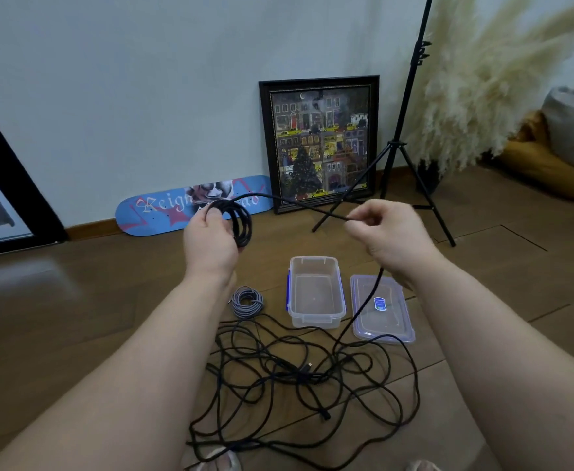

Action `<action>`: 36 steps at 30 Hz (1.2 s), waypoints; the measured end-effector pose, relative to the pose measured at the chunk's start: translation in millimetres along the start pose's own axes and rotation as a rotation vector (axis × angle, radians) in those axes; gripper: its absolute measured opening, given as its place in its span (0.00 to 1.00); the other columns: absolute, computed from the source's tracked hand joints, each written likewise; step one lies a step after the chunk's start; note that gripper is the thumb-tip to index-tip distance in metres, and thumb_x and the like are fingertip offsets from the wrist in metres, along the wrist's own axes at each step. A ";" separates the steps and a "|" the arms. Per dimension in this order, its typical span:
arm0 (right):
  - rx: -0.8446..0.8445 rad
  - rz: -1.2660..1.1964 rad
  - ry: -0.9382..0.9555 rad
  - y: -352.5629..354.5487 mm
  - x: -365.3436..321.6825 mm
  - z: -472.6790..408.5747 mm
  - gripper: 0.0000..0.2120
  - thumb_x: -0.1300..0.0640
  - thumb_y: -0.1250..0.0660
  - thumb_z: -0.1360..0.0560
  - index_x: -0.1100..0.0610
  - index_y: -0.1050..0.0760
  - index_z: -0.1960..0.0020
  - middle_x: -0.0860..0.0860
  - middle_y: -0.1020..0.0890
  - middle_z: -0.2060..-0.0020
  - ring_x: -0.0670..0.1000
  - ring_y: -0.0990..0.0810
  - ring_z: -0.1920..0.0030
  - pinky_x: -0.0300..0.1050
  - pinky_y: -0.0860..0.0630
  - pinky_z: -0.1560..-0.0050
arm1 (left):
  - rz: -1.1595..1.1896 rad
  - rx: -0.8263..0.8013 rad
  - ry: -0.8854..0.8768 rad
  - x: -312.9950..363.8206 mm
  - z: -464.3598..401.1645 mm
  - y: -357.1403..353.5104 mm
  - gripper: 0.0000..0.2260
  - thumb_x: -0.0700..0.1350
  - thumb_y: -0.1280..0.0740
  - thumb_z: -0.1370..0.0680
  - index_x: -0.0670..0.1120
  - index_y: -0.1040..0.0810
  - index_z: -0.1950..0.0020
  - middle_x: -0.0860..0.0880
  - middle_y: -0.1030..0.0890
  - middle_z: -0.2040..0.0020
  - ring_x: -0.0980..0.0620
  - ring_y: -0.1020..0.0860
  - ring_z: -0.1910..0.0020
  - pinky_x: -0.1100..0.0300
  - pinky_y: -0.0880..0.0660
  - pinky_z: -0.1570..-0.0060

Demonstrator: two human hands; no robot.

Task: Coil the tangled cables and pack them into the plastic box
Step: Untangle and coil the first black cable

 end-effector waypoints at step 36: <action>-0.429 -0.429 -0.029 -39.4 -11.0 5.1 0.16 0.57 0.40 0.18 0.57 0.25 0.64 0.48 0.32 0.75 0.45 0.37 0.73 0.37 0.41 0.71 | -0.009 -0.474 0.045 2.5 47.4 -40.9 0.13 0.42 0.46 0.15 0.48 0.21 0.48 0.57 0.22 0.70 0.62 0.25 0.70 0.55 0.24 0.57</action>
Point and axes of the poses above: each hand's wrist, its own z-axis away from the middle knuckle, its own y-axis out of the back of the hand, x = y × z, the point moved 3 cm from there along -z, towards the middle knuckle
